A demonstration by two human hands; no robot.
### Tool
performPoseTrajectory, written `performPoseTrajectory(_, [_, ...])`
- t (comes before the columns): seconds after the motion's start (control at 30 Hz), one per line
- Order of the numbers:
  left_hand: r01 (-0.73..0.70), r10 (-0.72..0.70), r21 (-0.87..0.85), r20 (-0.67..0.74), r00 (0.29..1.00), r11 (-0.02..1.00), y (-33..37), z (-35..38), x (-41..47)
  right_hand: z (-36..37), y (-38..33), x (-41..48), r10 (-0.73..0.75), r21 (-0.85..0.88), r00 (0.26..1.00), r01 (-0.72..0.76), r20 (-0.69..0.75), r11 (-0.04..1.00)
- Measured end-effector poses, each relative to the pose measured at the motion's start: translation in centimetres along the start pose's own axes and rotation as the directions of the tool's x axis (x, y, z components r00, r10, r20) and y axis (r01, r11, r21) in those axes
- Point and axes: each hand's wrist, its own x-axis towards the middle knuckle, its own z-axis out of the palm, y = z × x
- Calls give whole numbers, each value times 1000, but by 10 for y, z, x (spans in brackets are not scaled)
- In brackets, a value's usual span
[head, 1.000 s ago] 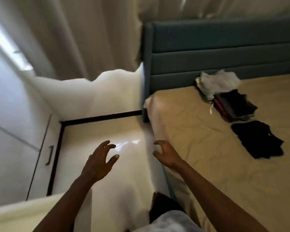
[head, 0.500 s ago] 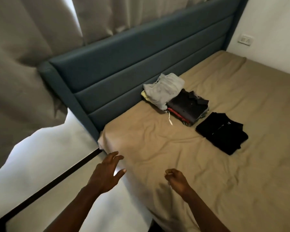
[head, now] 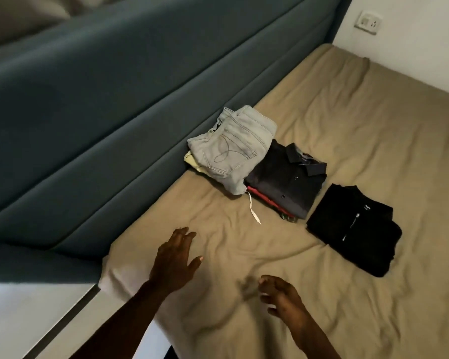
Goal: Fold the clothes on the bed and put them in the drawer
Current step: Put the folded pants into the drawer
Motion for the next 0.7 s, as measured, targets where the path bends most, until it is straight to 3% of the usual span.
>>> performPoseTrajectory(0.2, [-100,107,169,-28,994,981,-97,55,193,68,-116,157,56,272,998,-59,20,960])
performPoseTrajectory(0.33, [-77,92,193,-70,993,978,-130,83,254,112,-170,255,1,432,1000,8,-21,902])
performPoseTrajectory(0.43, [-99,146,242,-186,972,965,-136,102,254,142,-191,310,-159,711,987,129,-24,691])
performPoseTrajectory(0.5, [-88,146,250,-222,964,964,-143,110,256,157,-201,333,-208,841,978,103,11,531])
performPoseTrajectory(0.7, [-88,161,271,-259,952,958,-143,112,256,153,-188,340,-310,945,947,22,85,326])
